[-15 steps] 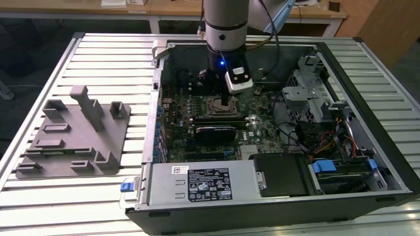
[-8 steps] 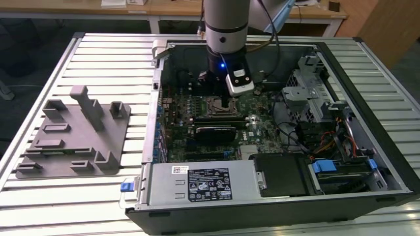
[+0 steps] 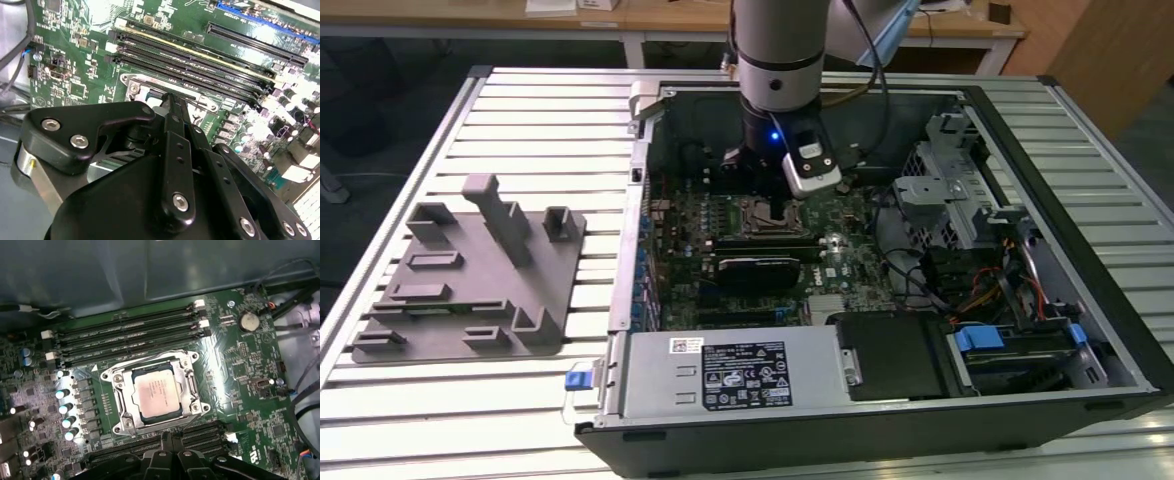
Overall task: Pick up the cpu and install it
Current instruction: 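Install the second cpu locking lever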
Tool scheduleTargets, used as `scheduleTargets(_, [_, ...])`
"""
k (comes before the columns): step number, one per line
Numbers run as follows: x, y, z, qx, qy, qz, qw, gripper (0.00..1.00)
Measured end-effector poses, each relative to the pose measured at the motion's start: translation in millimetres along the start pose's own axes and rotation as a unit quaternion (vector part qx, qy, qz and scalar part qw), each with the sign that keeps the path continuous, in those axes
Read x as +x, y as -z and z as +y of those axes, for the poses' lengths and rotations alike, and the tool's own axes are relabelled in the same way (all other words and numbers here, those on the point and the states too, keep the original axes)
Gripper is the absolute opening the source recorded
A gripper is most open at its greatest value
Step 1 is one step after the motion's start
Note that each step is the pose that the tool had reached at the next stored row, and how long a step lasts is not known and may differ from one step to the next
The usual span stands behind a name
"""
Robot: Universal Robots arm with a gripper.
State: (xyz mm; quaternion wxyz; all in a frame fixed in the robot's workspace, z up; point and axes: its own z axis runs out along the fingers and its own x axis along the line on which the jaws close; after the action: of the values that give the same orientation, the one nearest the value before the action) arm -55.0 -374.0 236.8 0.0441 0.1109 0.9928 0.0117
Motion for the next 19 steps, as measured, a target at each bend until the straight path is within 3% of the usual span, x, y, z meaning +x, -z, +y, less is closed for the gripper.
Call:
scheduleTargets(5, [0.2, -1.0, -0.6, -0.0024, 0.029, 0.0011, 0.9996, 0.11])
scheduleTargets(11, [-1.1, -2.6, -8.3, -0.0033, 0.032, 0.0015, 0.9995, 0.11])
scheduleTargets(19, [0.4, -6.1, -11.6, -0.0095, 0.044, 0.0035, 0.9990, 0.11])
